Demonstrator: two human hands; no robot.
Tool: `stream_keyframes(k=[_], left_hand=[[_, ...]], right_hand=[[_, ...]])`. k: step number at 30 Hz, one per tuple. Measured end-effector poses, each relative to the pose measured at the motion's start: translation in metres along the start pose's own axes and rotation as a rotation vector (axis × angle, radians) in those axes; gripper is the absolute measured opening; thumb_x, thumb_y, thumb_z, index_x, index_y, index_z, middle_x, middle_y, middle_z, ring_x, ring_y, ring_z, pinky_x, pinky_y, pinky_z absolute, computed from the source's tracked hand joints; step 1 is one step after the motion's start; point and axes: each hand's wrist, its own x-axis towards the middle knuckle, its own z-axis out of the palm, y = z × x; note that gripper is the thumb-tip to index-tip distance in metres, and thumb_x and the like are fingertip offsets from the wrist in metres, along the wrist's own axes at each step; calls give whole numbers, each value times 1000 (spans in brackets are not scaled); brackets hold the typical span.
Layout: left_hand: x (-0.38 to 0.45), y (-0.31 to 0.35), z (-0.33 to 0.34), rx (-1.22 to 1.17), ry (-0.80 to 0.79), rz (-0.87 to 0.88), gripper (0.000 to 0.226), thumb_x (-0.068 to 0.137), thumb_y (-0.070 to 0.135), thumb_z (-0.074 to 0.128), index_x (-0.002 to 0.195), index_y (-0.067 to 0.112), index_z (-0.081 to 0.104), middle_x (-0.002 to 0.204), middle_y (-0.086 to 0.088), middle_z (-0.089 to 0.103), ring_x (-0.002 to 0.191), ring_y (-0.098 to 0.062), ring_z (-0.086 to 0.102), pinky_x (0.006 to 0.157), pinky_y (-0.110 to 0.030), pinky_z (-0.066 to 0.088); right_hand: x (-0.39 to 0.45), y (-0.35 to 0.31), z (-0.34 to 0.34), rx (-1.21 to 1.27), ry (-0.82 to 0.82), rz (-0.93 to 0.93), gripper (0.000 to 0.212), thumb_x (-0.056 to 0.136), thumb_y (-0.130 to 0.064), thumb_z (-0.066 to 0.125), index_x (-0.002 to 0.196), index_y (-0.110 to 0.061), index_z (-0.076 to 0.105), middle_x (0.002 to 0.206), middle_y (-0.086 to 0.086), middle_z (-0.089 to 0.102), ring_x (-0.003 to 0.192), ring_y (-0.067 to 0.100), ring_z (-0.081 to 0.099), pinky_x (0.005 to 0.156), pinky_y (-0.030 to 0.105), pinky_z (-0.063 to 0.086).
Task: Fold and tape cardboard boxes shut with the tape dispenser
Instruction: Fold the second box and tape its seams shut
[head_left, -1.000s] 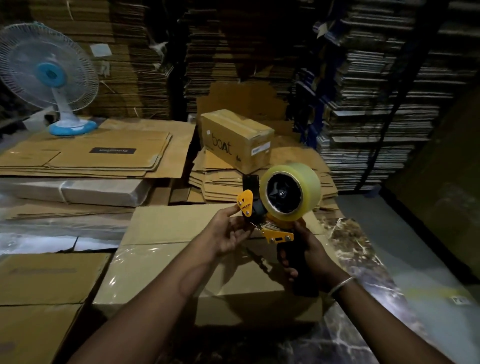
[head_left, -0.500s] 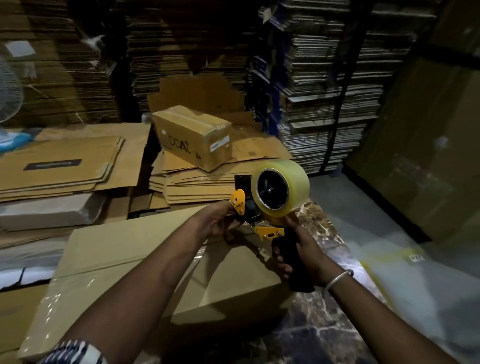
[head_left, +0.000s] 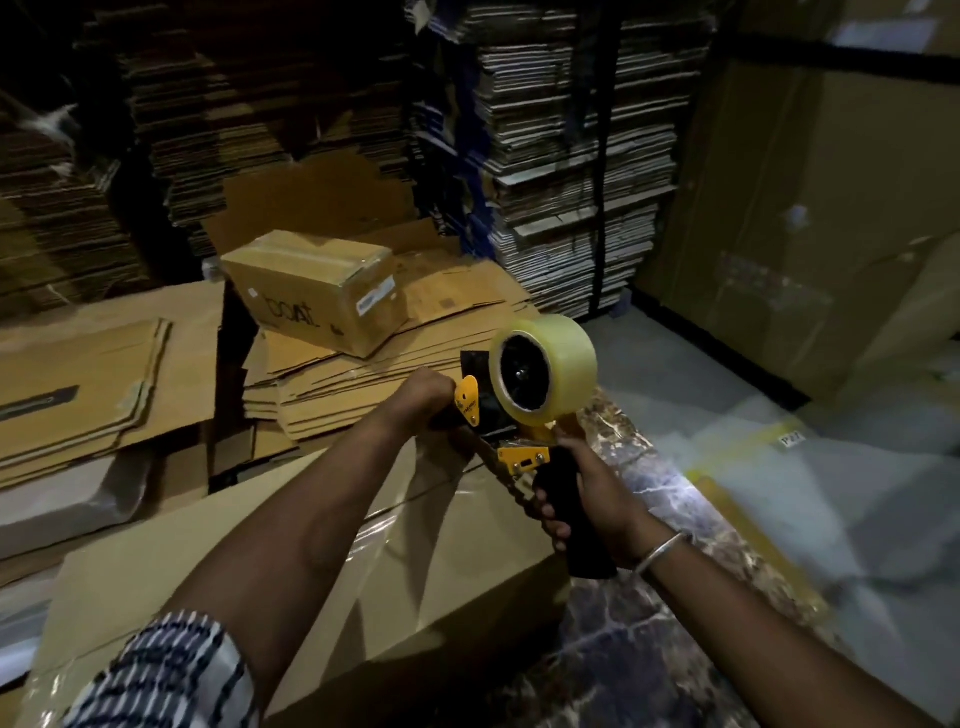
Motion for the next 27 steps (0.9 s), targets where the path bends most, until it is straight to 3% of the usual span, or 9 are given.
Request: stream_keyframes(k=[4, 7, 9, 11, 14, 17, 19, 22, 27], left_hand=[[16, 7, 9, 191, 118, 69, 19, 91, 6, 60, 73, 10, 64, 69, -7, 52, 68, -21, 55, 64, -30, 45], [33, 7, 6, 296, 155, 127, 23, 89, 11, 69, 66, 10, 70, 62, -2, 64, 73, -23, 66, 68, -34, 53], [40, 13, 1, 433, 139, 131, 34, 93, 19, 69, 60, 13, 66, 55, 2, 61, 68, -17, 64, 62, -26, 49], [45, 16, 0, 401, 153, 114, 35, 90, 12, 70, 57, 13, 60, 49, 5, 57, 54, -11, 59, 51, -19, 45], [55, 14, 5, 480, 190, 80, 45, 86, 12, 73, 44, 10, 60, 45, 5, 57, 52, -14, 58, 51, -22, 44], [55, 16, 13, 464, 191, 109, 30, 89, 14, 70, 59, 13, 65, 36, 8, 52, 43, -6, 52, 42, -20, 37], [56, 17, 15, 454, 185, 127, 15, 90, 16, 70, 78, 10, 75, 49, 7, 60, 48, -3, 53, 42, -22, 36], [62, 14, 20, 459, 161, 144, 16, 89, 14, 69, 96, 1, 76, 73, -5, 68, 66, -16, 62, 53, -21, 40], [70, 8, 28, 578, 192, 173, 17, 85, 17, 72, 83, 0, 74, 89, -17, 74, 80, -28, 71, 74, -37, 56]], right_hand=[[-3, -3, 0, 19, 54, -6, 64, 98, -65, 30, 71, -11, 51, 59, 3, 45, 45, 17, 35, 49, 26, 29], [-4, -2, -7, 26, 68, -9, 64, 98, -64, 29, 72, -10, 51, 58, 3, 45, 44, 17, 37, 48, 26, 30], [-6, 0, -10, 18, 73, -7, 63, 99, -63, 29, 73, -10, 51, 58, 2, 45, 44, 17, 37, 48, 26, 30], [-8, 1, -12, 16, 79, 9, 63, 98, -64, 30, 72, -10, 51, 58, 3, 44, 44, 17, 36, 48, 26, 30], [-6, 0, -10, 14, 93, 31, 65, 97, -67, 31, 71, -10, 51, 57, 3, 43, 42, 17, 37, 48, 26, 30], [0, -2, -9, 25, 98, 33, 66, 96, -67, 32, 69, -11, 51, 56, 2, 43, 42, 16, 37, 47, 26, 29], [3, -3, -8, 33, 99, 43, 67, 95, -69, 33, 67, -11, 52, 55, 2, 43, 41, 17, 37, 46, 25, 29], [4, 0, -10, 44, 103, 49, 67, 94, -70, 34, 66, -12, 52, 55, 2, 44, 41, 17, 37, 46, 24, 30], [2, 4, -14, 61, 96, 46, 67, 94, -71, 33, 66, -13, 53, 56, 1, 45, 43, 16, 39, 47, 24, 32]])
